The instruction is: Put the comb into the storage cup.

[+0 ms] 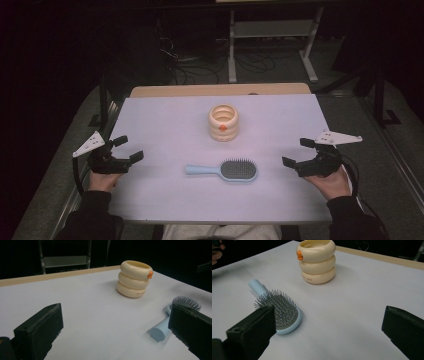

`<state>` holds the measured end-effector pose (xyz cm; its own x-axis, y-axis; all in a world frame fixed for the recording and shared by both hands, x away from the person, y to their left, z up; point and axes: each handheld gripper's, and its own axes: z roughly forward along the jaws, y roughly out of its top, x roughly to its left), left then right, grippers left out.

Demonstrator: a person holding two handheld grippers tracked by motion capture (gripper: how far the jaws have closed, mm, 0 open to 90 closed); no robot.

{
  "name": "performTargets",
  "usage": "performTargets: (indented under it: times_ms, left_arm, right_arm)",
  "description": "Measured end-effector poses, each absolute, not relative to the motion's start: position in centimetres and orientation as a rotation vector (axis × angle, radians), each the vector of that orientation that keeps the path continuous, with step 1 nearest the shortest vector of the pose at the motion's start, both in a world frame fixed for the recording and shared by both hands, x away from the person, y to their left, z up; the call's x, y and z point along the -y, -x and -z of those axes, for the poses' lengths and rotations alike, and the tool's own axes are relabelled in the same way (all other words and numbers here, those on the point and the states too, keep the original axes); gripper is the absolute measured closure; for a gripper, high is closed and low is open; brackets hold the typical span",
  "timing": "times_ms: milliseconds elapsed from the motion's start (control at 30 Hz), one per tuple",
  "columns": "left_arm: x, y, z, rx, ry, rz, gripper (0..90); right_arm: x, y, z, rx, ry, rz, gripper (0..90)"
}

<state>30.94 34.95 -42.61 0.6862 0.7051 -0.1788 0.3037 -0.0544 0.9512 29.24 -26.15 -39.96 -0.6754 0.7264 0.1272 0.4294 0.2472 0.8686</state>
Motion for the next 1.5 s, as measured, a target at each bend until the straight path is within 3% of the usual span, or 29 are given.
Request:
performTargets:
  times_ms: [867, 1500]
  left_arm:
    - [-34.5, -31.2, 42.2, -0.848, -1.698, -0.403, 0.0]
    - [-33.3, -31.9, 39.3, -0.735, -1.787, -0.414, 0.0]
  right_arm:
    - [26.0, -29.2, 40.1, -2.254, -1.076, -1.412, 0.0]
    - [25.8, -29.3, 40.4, -2.285, -1.082, -1.392, 0.0]
